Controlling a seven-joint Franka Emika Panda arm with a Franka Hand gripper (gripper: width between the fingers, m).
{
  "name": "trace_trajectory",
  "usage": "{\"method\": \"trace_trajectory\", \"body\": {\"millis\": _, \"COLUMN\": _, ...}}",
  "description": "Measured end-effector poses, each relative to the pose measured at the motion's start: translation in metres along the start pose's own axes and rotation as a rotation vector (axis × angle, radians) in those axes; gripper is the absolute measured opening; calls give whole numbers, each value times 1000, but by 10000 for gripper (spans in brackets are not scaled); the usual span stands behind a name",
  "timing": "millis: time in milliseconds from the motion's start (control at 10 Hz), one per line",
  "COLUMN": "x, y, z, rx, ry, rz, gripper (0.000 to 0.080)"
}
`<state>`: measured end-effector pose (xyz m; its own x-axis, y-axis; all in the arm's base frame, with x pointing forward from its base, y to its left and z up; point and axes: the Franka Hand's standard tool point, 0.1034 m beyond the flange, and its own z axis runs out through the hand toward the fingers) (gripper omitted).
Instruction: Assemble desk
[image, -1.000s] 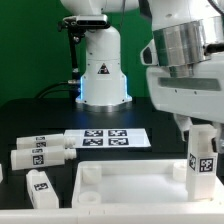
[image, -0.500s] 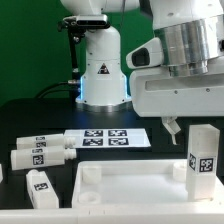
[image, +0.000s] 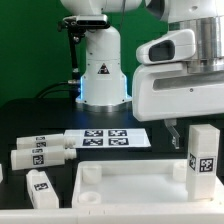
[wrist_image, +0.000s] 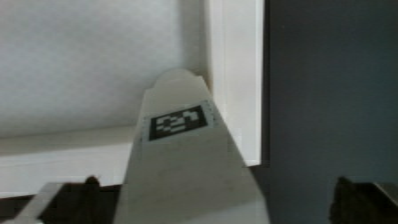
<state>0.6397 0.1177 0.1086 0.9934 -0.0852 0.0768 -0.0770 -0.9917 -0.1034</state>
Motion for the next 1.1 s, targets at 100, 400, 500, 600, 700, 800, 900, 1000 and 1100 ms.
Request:
{"method": "trace_trajectory", "body": {"millis": 100, "x": 0, "y": 0, "z": 0, "rx": 1, "ry": 0, "rz": 61, "gripper": 521}}
{"method": "trace_trajectory", "body": {"millis": 400, "x": 1, "y": 6, "z": 0, "rx": -6, "ry": 0, "rz": 344, "gripper": 295}}
{"method": "trace_trajectory", "body": {"millis": 500, "x": 1, "y": 7, "z": 0, "rx": -7, "ry": 1, "rz": 452, "gripper": 293}}
{"method": "trace_trajectory", "body": {"millis": 600, "x": -1, "y": 7, "z": 2, "rx": 2, "ry": -4, "rz": 670, "gripper": 293}}
{"method": "trace_trajectory", "body": {"millis": 700, "x": -2, "y": 7, "z": 3, "rx": 21, "ry": -9, "rz": 883, "gripper": 293}}
{"method": "trace_trajectory", "body": {"millis": 800, "x": -1, "y": 7, "z": 3, "rx": 55, "ry": -30, "rz": 1093, "gripper": 293}}
{"method": "trace_trajectory", "body": {"millis": 900, "x": -2, "y": 6, "z": 3, "rx": 65, "ry": -54, "rz": 1210, "gripper": 293}}
{"method": "trace_trajectory", "body": {"millis": 1000, "x": -2, "y": 3, "z": 3, "rx": 62, "ry": -69, "rz": 1233, "gripper": 293}}
{"method": "trace_trajectory", "body": {"millis": 1100, "x": -2, "y": 3, "z": 4, "rx": 62, "ry": -70, "rz": 1251, "gripper": 293}}
